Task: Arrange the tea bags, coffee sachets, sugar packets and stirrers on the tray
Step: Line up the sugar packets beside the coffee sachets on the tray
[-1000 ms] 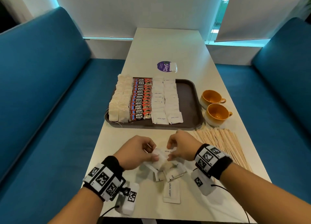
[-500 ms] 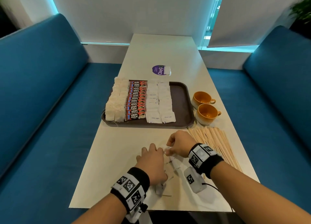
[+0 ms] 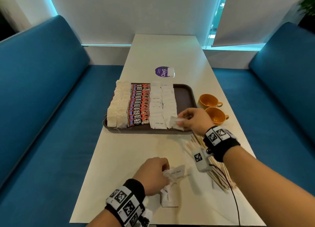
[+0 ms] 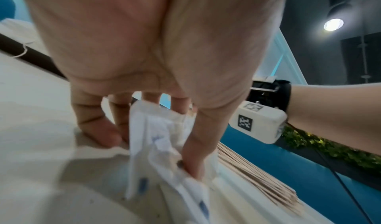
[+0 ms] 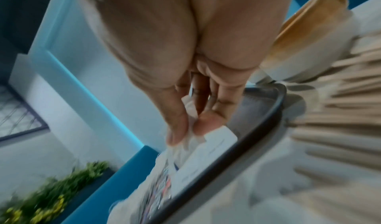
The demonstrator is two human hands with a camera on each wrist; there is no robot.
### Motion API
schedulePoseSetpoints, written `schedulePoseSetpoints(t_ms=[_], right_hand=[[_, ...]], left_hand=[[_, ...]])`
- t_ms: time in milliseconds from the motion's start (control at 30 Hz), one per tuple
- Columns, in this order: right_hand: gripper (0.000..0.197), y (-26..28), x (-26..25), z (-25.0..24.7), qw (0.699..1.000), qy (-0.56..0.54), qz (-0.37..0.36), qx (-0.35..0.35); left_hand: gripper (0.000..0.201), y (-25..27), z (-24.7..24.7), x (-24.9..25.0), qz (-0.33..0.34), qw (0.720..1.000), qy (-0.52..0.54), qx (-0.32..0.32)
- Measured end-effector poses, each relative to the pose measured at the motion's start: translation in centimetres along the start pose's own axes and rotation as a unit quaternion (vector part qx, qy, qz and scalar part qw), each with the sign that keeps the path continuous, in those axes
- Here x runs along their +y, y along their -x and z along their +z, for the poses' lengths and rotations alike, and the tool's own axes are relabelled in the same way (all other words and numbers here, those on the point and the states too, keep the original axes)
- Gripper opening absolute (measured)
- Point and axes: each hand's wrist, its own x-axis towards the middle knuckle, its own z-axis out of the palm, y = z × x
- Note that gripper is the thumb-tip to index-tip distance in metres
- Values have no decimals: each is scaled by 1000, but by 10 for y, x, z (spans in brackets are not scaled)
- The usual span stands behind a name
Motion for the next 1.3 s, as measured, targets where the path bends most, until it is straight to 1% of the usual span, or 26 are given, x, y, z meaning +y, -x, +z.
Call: schedulePoseSetpoints(t_ms=[67, 133, 200, 233, 267, 333, 367, 400, 433, 500, 533, 567, 600, 633, 667, 700, 733, 800, 833, 900, 1000, 1067, 1133, 1200, 1300], right_hand=[[22, -19, 0, -4, 1000, -17, 12, 2], [18, -38, 3, 0, 1000, 7, 27, -9], [15, -52, 8, 6, 998, 60, 27, -14], [16, -57, 10, 10, 996, 86, 25, -19], [17, -61, 12, 15, 993, 110, 22, -26], [18, -65, 14, 21, 989, 146, 23, -31], [20, -66, 14, 23, 987, 155, 25, -27], [22, -66, 13, 24, 986, 163, 24, -19], [26, -66, 12, 24, 985, 171, 18, -3], [28, -55, 5, 24, 984, 174, -10, 38], [27, -45, 0, 25, 985, 164, -26, 47], [26, -30, -6, 26, 987, 150, -39, 33], [26, -11, -11, 30, 988, 144, -51, -7], [26, 10, -16, 35, 984, 151, -60, -68], [28, 33, -18, 42, 972, 176, -68, -137], [33, 56, -16, 49, 954, 213, -77, -198], [38, 76, -12, 57, 933, 249, -87, -245], [49, 109, 2, 69, 899, 305, -108, -295], [53, 119, 9, 74, 887, 329, -120, -302], [54, 130, 17, 79, 871, 373, -141, -287], [49, 131, 16, 80, 882, 371, -110, -268], [36, 125, 15, 78, 894, 344, -90, -274], [21, 112, 13, 71, 915, 292, -81, -265], [13, 94, 7, 57, 942, 238, -75, -227], [9, 59, -6, 35, 983, 137, -46, -113]], left_hand=[[15, -1, -6, -10, -10, 997, 77, 18], [16, -3, -14, -21, -30, 985, 166, 28], [18, -4, -21, -31, -46, 965, 257, 35], [18, -5, -25, -35, -46, 949, 311, 37], [18, -5, -29, -38, -45, 923, 380, 35], [25, -3, -36, -41, -50, 843, 535, 9], [31, -2, -39, -42, -45, 810, 585, -4], [35, -1, -41, -44, -38, 793, 608, -7], [37, 0, -43, -46, -30, 782, 622, -6], [39, 3, -43, -49, -15, 770, 638, 4], [41, 5, -43, -49, -8, 764, 645, 9], [43, 7, -44, -49, -2, 762, 648, 14], [44, 9, -44, -49, 4, 763, 646, 20], [42, 11, -44, -50, 10, 765, 644, 25], [40, 13, -45, -51, 15, 765, 643, 29], [40, 16, -45, -52, 21, 764, 644, 31], [41, 18, -46, -53, 26, 763, 645, 30], [49, 25, -47, -55, 38, 766, 642, 30], [51, 27, -48, -56, 43, 768, 639, 29], [59, 32, -48, -57, 56, 771, 634, 22], [71, 38, -47, -55, 74, 767, 637, 14], [71, 40, -46, -53, 74, 758, 648, 13], [65, 40, -44, -53, 74, 746, 661, 16], [55, 39, -43, -54, 68, 732, 677, 22], [45, 35, -41, -59, 50, 705, 707, 34]])
